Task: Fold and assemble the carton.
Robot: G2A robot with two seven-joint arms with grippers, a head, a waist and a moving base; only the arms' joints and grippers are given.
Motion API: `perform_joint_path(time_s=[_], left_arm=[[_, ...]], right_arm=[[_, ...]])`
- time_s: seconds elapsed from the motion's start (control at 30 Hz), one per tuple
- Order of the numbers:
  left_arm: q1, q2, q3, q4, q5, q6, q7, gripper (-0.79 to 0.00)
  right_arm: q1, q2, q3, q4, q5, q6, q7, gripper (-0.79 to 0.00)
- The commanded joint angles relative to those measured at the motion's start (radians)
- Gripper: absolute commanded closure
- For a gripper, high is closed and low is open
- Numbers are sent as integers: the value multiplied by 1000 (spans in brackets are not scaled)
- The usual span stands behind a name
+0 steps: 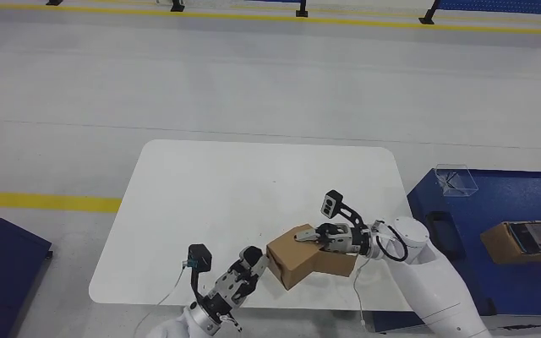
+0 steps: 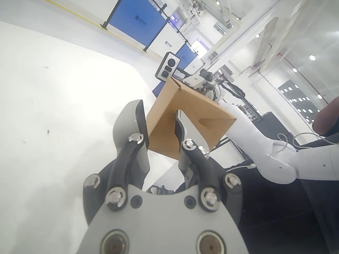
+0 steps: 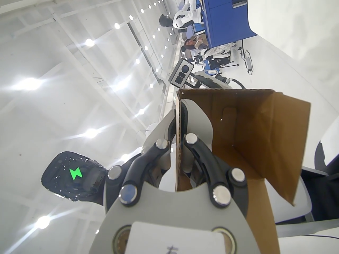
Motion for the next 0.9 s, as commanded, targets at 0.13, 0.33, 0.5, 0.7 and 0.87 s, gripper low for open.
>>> perform_joint_path(time_s=[0.13, 0.33, 0.5, 0.7, 0.87], left_arm=[[11, 3, 5, -5, 55, -27, 28, -391], [21, 3, 11, -7, 102, -24, 66, -523], [23, 4, 14, -5, 129, -10, 80, -517], [28, 5, 16, -7, 154, -6, 92, -523], [34, 6, 27, -8, 164, -14, 88, -520]], right_arm=[[1, 1, -7, 5, 13, 26, 15, 0], [15, -2, -28, 26, 30, 64, 35, 0], [32, -4, -42, 54, 53, 99, 67, 0], [50, -6, -52, 77, 74, 122, 82, 0], [62, -8, -60, 85, 75, 125, 78, 0]])
